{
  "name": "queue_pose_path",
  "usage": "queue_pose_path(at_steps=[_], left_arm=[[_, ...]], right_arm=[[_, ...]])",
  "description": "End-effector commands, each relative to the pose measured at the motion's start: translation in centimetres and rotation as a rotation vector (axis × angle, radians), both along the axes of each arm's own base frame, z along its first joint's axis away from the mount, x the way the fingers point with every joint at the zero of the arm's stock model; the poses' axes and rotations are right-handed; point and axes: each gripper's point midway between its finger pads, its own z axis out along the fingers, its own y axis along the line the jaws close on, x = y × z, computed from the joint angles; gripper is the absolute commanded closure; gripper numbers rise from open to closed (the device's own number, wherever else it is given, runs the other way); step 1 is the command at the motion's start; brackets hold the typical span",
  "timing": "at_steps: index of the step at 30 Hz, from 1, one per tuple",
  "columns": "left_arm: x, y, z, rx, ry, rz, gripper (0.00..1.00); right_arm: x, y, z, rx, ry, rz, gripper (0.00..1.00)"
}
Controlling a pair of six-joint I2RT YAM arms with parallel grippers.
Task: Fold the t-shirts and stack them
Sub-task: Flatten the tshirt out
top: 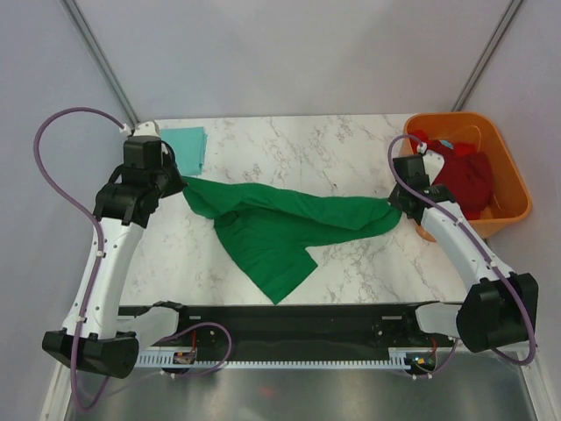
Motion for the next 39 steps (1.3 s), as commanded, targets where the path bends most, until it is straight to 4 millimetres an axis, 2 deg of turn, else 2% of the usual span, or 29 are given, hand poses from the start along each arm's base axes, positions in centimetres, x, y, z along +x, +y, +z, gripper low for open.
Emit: queue_pose_path(at_steps=[1,3,6,7,10,13,14,18,19,20,21,22,23,24,25,26,28,29,30,31,32,33,34,36,37,39], left_arm=[[-1.1,0.8,-3.7,0.066,0.102,-0.013,0.98],[-1.1,-0.1,-4.7,0.031,0.12,-0.05,0.98],[-1.1,-1.3,-5.3,-0.011,0.132,-0.096,0.98],[-1.1,-1.4,-5.4,-0.014,0.135,-0.098,0.98],[-0.8,-0.6,-5.2,0.017,0.126,-0.068,0.98],[0.1,0.8,-5.2,0.082,0.13,-0.013,0.98],[0.5,1.3,-5.4,0.097,0.138,0.001,0.98],[2.7,1.6,-3.8,0.055,0.102,0.019,0.98],[3.3,1.7,-4.3,0.045,0.118,0.021,0.98],[3.7,1.7,-4.1,0.021,0.114,0.014,0.98],[4.2,1.5,-4.0,0.006,0.114,0.008,0.98],[4.5,0.9,-4.1,-0.016,0.117,-0.018,0.98],[4.7,0.6,-4.6,-0.029,0.132,-0.03,0.98],[4.8,0.3,-5.0,-0.043,0.139,-0.04,0.98],[4.8,0.0,-5.2,-0.055,0.143,-0.05,0.98],[4.9,-0.3,-5.5,-0.068,0.148,-0.063,0.98],[4.9,-0.4,-6.3,-0.068,0.162,-0.066,0.98],[4.9,-0.4,-6.5,-0.067,0.165,-0.067,0.98],[4.9,-0.4,-6.6,-0.067,0.167,-0.067,0.98],[4.9,-0.4,-6.7,-0.068,0.167,-0.069,0.98],[4.9,-0.5,-6.6,-0.072,0.164,-0.074,0.98],[4.9,-0.6,-6.7,-0.074,0.166,-0.077,0.98],[5.0,-0.7,-6.6,-0.076,0.163,-0.082,0.98],[4.9,-0.7,-6.8,-0.075,0.168,-0.086,0.98],[4.9,-0.7,-6.8,-0.076,0.166,-0.087,0.98],[4.8,-0.8,-7.2,-0.076,0.174,-0.089,0.98]], right_arm=[[-3.9,-2.1,-3.9,-0.105,0.153,0.0,0.99],[-3.6,-2.1,-3.6,-0.112,0.138,0.013,0.96],[-1.9,-1.7,-2.3,-0.125,0.105,0.051,0.99],[-1.0,-1.6,-1.1,-0.127,0.08,0.054,1.0],[0.8,-1.3,-1.6,-0.13,0.091,0.054,1.0],[4.3,0.1,-2.3,-0.114,0.074,0.111,0.99],[6.2,0.8,-2.9,-0.106,0.086,0.131,1.0],[10.8,2.5,-4.1,-0.07,0.094,0.167,0.99],[12.2,2.7,-3.5,-0.071,0.075,0.168,0.98],[12.7,2.8,-5.3,-0.075,0.119,0.17,0.96],[13.1,2.8,-5.7,-0.084,0.133,0.179,0.88],[13.9,3.0,-5.1,-0.084,0.123,0.184,0.84],[14.0,3.1,-5.8,-0.086,0.147,0.192,0.8],[13.8,3.2,-5.6,-0.081,0.156,0.204,0.73],[13.5,3.4,-5.7,-0.077,0.164,0.214,0.7],[13.2,3.4,-4.5,-0.069,0.139,0.215,0.65],[12.1,3.7,-4.3,-0.039,0.141,0.217,0.59],[11.3,3.8,-3.4,-0.024,0.131,0.213,0.57],[10.8,3.9,-3.1,-0.009,0.132,0.213,0.57],[9.6,4.2,-4.0,0.018,0.157,0.224,0.57],[9.0,4.6,-3.0,0.054,0.125,0.221,0.57],[8.5,5.0,-3.3,0.078,0.126,0.229,0.58],[7.5,5.2,-4.4,0.098,0.15,0.234,0.59],[6.8,6.6,-4.3,0.169,0.129,0.277,0.61],[5.9,6.9,-5.5,0.186,0.155,0.288,0.62],[5.4,7.3,-6.0,0.204,0.151,0.301,0.64]])
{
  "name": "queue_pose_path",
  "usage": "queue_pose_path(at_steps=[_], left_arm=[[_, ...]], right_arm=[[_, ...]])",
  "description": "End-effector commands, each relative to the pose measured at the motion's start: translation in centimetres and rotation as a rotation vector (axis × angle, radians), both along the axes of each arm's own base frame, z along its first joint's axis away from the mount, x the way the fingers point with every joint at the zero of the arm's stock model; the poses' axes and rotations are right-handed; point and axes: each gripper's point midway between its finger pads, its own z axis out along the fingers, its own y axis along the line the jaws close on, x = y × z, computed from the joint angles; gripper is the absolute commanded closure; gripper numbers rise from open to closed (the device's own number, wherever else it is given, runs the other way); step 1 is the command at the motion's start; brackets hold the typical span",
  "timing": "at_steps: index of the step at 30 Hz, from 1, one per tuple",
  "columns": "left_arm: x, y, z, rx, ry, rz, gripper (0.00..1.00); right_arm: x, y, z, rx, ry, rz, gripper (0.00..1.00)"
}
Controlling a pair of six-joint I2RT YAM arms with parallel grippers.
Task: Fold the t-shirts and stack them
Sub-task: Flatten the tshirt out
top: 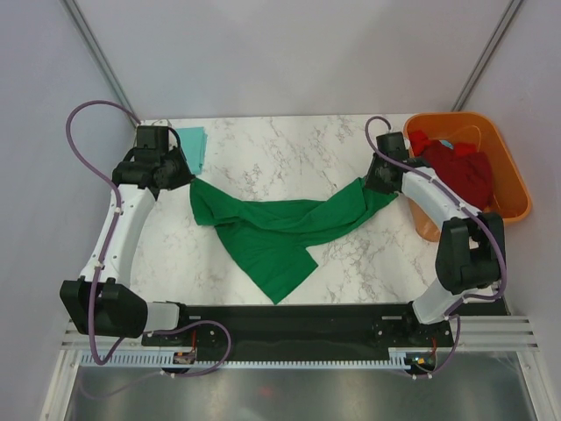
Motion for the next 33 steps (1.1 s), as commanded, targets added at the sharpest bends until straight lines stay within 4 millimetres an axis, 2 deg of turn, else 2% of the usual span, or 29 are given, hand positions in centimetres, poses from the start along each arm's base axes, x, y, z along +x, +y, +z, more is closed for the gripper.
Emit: queue_pose_path(at_steps=[1,3,4,12,15,18,22,25,29,33], left_arm=[[0.5,-0.2,0.4,-0.003,-0.036,-0.024,0.98],[0.4,-0.2,0.1,-0.002,-0.032,-0.025,0.98],[0.2,-0.2,0.1,-0.002,-0.033,-0.025,0.98],[-0.1,-0.2,0.0,0.003,-0.034,-0.027,0.98],[-0.2,-0.1,-0.1,0.005,-0.031,-0.027,0.98],[-0.2,-0.1,-0.1,0.005,-0.031,-0.023,0.98],[-0.1,-0.1,-0.1,0.0,-0.032,-0.023,0.98],[-0.1,-0.2,-0.3,-0.004,-0.027,-0.023,0.98],[0.0,-0.2,-0.3,-0.008,-0.027,-0.019,0.98],[0.0,-0.7,-0.4,-0.029,-0.024,-0.036,0.98]], right_arm=[[-1.6,1.8,-2.3,0.094,0.033,0.036,0.65],[-2.2,2.0,-3.6,0.103,0.058,0.05,0.66],[-3.1,1.8,-4.8,0.097,0.091,0.048,0.66],[-6.8,0.5,-8.7,0.054,0.154,0.024,0.67],[-7.4,0.0,-8.8,0.04,0.156,0.014,0.69],[-7.5,0.0,-7.7,0.043,0.131,0.01,0.7],[-6.9,0.6,-5.2,0.087,0.062,0.011,0.68],[-6.5,0.9,-3.8,0.124,0.023,-0.017,0.62],[-6.2,1.3,-3.7,0.169,0.005,-0.052,0.61],[-6.0,1.8,-5.1,0.199,0.03,-0.076,0.61]])
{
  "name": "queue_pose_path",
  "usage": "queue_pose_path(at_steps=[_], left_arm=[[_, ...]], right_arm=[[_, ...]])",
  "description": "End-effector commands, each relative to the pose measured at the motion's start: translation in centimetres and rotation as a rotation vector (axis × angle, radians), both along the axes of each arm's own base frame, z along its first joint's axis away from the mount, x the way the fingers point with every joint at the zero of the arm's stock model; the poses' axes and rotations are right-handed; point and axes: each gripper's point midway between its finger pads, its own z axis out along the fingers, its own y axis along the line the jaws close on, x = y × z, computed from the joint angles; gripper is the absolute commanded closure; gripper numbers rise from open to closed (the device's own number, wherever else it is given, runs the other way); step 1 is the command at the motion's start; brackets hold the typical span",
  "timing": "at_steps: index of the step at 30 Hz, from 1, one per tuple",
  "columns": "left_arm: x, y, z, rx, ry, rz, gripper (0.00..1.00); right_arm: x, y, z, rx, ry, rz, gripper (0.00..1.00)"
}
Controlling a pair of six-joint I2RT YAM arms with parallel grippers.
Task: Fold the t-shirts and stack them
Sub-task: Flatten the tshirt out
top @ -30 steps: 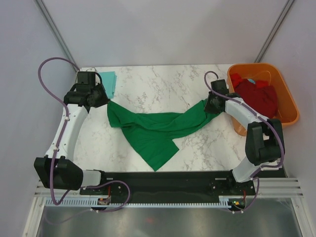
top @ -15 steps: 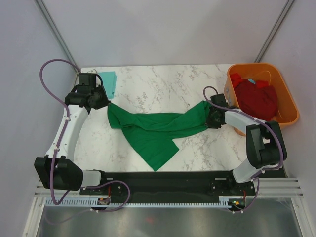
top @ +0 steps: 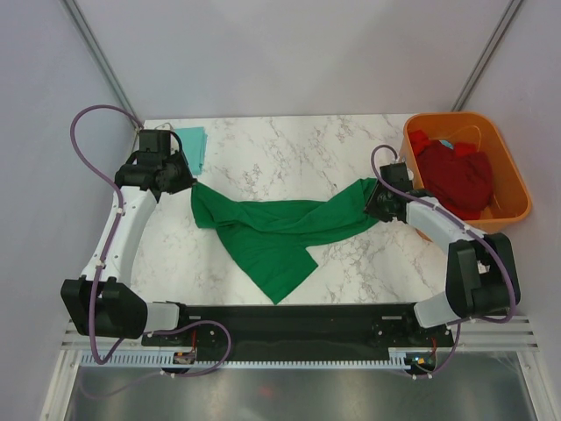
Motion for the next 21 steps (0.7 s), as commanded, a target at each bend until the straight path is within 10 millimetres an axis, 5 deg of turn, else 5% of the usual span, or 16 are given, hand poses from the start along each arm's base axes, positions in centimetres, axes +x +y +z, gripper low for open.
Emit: queue_pose_path(at_steps=[1,10,12,13,16,21], left_arm=[[0.5,-0.5,1.0,-0.022,-0.051,-0.026,0.98],[0.3,-0.6,0.9,-0.026,-0.049,-0.031,0.98],[0.2,-0.6,1.1,-0.025,-0.055,-0.032,0.98],[0.2,-0.6,1.3,-0.024,-0.061,-0.031,0.98],[-0.2,-0.4,2.3,-0.015,-0.092,-0.029,0.98],[-1.4,0.0,4.2,-0.014,-0.14,-0.01,0.98]], right_arm=[[1.1,0.9,-0.8,0.063,-0.015,-0.037,0.61],[2.5,1.7,-4.1,0.083,0.018,-0.042,0.61],[3.0,1.5,-4.0,0.064,0.012,-0.043,0.68],[3.0,1.2,-3.9,0.051,0.014,-0.044,0.82],[2.7,0.0,-2.0,-0.018,0.003,-0.051,1.0],[0.3,-2.7,2.5,-0.128,-0.039,-0.079,1.0]])
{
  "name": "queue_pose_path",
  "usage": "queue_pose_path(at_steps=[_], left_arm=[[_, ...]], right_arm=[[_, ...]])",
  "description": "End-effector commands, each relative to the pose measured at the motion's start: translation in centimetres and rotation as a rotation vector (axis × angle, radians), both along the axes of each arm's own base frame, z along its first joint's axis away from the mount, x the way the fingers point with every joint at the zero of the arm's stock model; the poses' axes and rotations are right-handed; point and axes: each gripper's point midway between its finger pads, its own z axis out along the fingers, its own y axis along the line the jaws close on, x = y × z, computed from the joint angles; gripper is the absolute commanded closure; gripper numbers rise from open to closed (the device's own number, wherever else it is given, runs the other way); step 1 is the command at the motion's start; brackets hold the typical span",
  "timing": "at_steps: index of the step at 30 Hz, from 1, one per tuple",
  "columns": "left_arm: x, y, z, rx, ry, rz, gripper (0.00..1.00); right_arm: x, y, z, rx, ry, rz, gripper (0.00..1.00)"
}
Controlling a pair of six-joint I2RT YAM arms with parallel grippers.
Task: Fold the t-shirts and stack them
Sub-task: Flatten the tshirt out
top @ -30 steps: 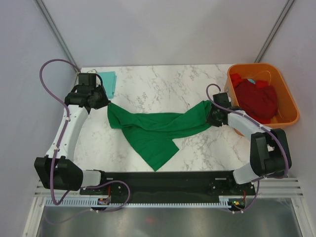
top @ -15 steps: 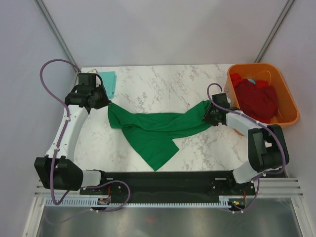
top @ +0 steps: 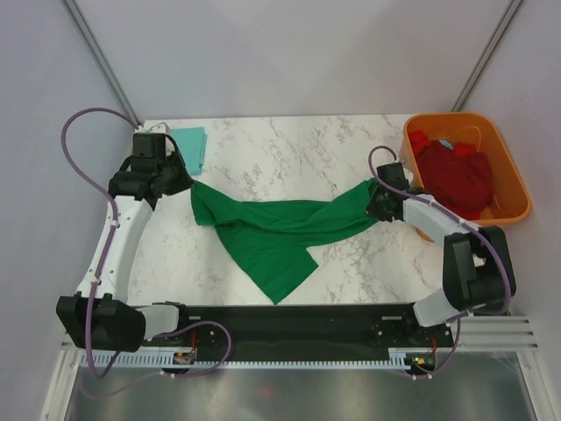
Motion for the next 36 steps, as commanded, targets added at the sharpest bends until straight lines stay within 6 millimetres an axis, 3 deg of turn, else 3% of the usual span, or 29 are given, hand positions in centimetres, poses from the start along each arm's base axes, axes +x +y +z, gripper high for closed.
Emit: queue_pose_path(at_steps=[1,7,11,14,15,17,18,21,22,23,24,26,28,31,35,36], left_arm=[[-0.7,0.3,2.9,-0.002,-0.095,0.007,0.98],[-2.1,0.3,4.1,-0.005,-0.122,0.007,0.98],[-2.0,0.3,3.5,-0.002,-0.106,0.005,0.98],[-1.3,0.2,1.6,-0.002,-0.049,0.009,0.98],[-1.1,0.2,1.0,0.002,-0.031,0.006,0.98],[-0.3,0.3,-0.1,0.008,0.006,0.006,0.98],[-0.1,0.3,-0.4,0.008,0.014,0.006,0.98],[1.2,-0.3,-0.7,-0.011,0.018,-0.009,0.98],[1.7,-0.6,-0.5,-0.026,0.016,-0.019,0.98],[1.8,-0.9,-0.6,-0.037,0.018,-0.031,0.98],[1.8,-1.4,-0.4,-0.06,0.017,-0.045,0.98],[1.9,-1.6,-0.7,-0.069,0.019,-0.055,0.98],[1.6,-1.6,-1.2,-0.067,0.029,-0.062,0.98],[1.3,-1.8,-1.7,-0.074,0.031,-0.069,0.98],[1.3,-2.1,-1.7,-0.085,0.024,-0.083,0.98],[1.3,-2.1,-1.7,-0.085,0.023,-0.085,0.98]], right_arm=[[-1.6,-2.6,6.0,-0.108,-0.087,-0.021,1.0],[-5.2,-3.4,11.0,-0.102,-0.167,-0.02,1.0],[-4.8,-2.9,12.6,-0.076,-0.202,-0.004,1.0],[-2.7,-2.3,12.3,-0.075,-0.218,0.02,1.0],[-1.7,-2.0,10.9,-0.082,-0.188,0.032,1.0],[0.7,-1.6,11.0,-0.098,-0.214,0.063,0.99],[1.7,-1.5,9.0,-0.116,-0.168,0.068,0.99],[5.6,-0.5,6.5,-0.136,-0.129,0.139,0.95],[6.6,-0.3,6.0,-0.141,-0.12,0.153,0.91],[8.4,0.1,7.0,-0.139,-0.145,0.16,0.87],[8.5,0.0,5.4,-0.155,-0.081,0.167,0.79],[9.2,-0.3,6.6,-0.167,-0.082,0.134,0.7],[8.2,-1.5,7.8,-0.19,-0.073,0.045,0.58],[5.7,-1.8,8.4,-0.148,-0.059,-0.039,0.55],[0.4,-0.7,5.5,-0.016,0.003,-0.074,0.57],[0.1,-0.4,5.2,0.011,-0.012,-0.079,0.57]])
